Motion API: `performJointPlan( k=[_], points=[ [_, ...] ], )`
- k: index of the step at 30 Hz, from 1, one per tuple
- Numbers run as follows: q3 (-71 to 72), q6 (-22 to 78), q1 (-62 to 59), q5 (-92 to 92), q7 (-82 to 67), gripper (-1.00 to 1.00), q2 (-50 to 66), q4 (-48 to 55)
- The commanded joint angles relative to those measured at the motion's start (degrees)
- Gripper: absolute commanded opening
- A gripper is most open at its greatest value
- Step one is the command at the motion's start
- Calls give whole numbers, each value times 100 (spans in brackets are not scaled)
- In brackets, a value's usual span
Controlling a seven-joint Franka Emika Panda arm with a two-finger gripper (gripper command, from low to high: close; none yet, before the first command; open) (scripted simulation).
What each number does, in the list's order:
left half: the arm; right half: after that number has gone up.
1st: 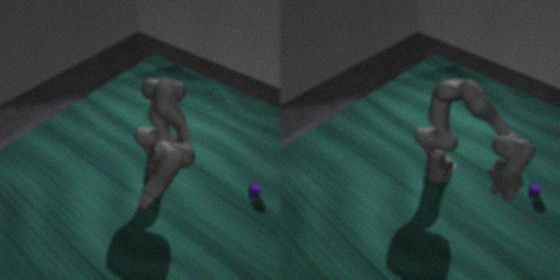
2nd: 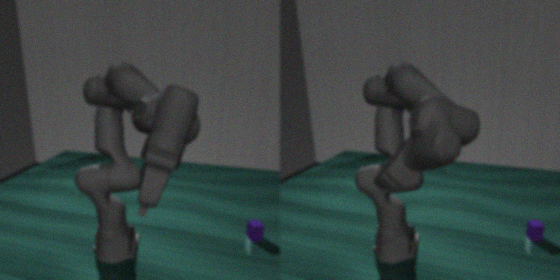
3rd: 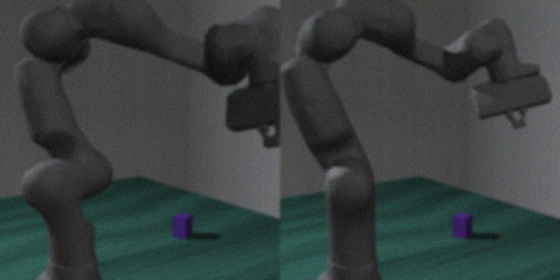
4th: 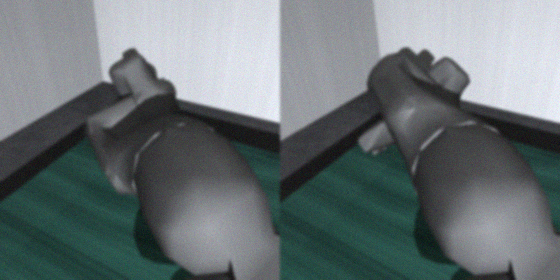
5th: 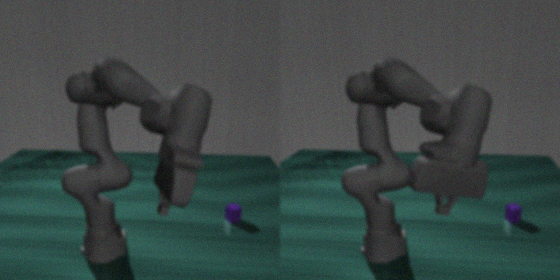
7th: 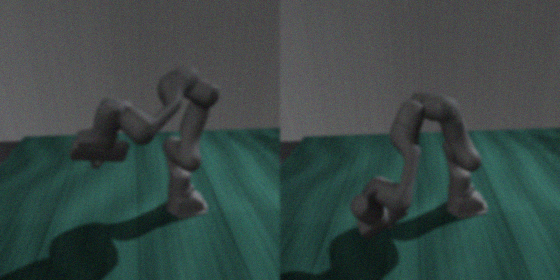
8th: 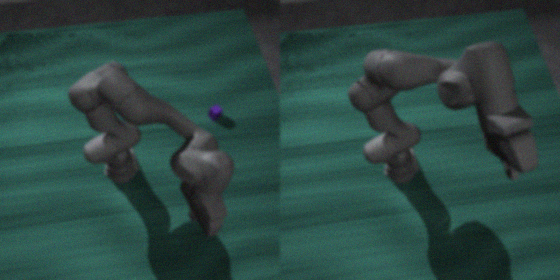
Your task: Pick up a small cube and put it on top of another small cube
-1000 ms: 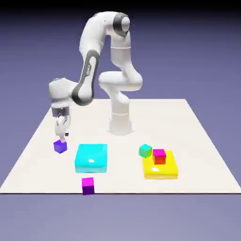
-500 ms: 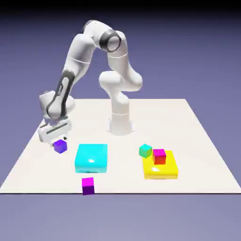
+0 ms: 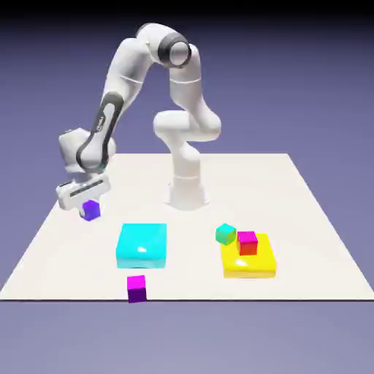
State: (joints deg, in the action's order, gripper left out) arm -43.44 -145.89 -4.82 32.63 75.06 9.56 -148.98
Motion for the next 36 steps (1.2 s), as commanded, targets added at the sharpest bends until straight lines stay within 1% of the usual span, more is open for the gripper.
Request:
performJointPlan(
  k=[1, 24, 28, 29, 30, 31, 35, 36],
  points=[
    [198, 80, 121, -175, -244, -100, -49, 42],
    [4770, 1849, 2860, -4026, -5975, -100, -1166, 1013],
    [4706, 879, 2846, -4266, -5826, -100, -501, 701],
    [4697, 775, 2843, -4291, -5808, -100, -430, 667],
    [4697, 775, 2843, -4291, -5808, 100, -430, 667],
    [4697, 775, 2843, -4291, -5808, 100, -430, 667],
    [4780, 1771, 2868, -4059, -5981, 100, -1113, 989],
    [4787, 1855, 2870, -4040, -5995, 100, -1170, 1016]
  ],
)
